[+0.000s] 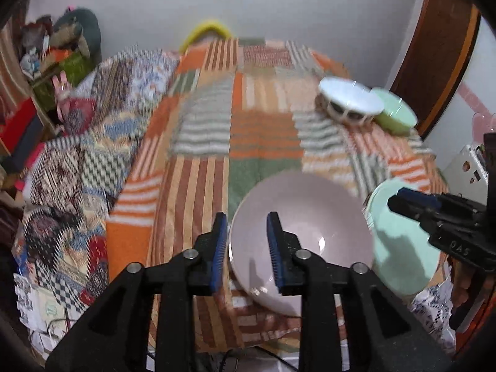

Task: Organize plates and bowls
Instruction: 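Lower the pink bowl onto the mint green plate and open both tools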

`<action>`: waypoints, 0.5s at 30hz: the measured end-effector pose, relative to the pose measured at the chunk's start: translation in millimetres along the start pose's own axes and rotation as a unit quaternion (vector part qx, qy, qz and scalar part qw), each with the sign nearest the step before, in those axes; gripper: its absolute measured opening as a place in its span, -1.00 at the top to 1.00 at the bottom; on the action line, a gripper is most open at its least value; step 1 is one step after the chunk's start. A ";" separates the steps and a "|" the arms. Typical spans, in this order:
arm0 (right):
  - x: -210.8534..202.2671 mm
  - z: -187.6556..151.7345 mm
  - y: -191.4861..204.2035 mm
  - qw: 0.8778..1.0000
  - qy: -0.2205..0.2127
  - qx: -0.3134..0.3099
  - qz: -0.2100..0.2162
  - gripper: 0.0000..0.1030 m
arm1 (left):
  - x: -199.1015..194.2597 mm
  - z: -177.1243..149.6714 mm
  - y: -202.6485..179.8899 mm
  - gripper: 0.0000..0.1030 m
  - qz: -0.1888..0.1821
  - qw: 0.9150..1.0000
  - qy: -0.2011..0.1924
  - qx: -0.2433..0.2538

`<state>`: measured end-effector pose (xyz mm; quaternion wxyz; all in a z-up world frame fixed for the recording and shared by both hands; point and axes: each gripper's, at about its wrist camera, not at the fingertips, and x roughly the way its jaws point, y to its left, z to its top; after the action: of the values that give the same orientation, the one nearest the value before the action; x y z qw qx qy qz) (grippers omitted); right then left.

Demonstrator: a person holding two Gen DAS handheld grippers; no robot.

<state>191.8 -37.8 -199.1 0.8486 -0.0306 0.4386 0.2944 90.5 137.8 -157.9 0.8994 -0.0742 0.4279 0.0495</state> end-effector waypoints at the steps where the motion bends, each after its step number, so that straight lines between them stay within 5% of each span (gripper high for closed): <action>1: -6.5 1.5 -1.0 1.000 -0.009 -0.002 -0.005 0.36 | -6.7 4.4 -3.9 0.32 0.000 1.000 -0.012 0.003; 10: -51.8 20.7 -20.2 0.996 -0.083 0.006 -0.017 -0.08 | -43.9 41.9 -35.0 -0.43 -0.014 0.996 -0.090 0.008; 15: -55.0 35.8 -45.4 0.994 -0.100 0.027 -0.034 -0.08 | -42.6 63.8 -48.0 -0.72 -0.024 0.993 -0.114 0.008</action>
<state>217.4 -90.2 -144.6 0.8982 0.0073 0.3583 0.2546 119.7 100.7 -80.7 0.9439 -0.0712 0.3208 0.0325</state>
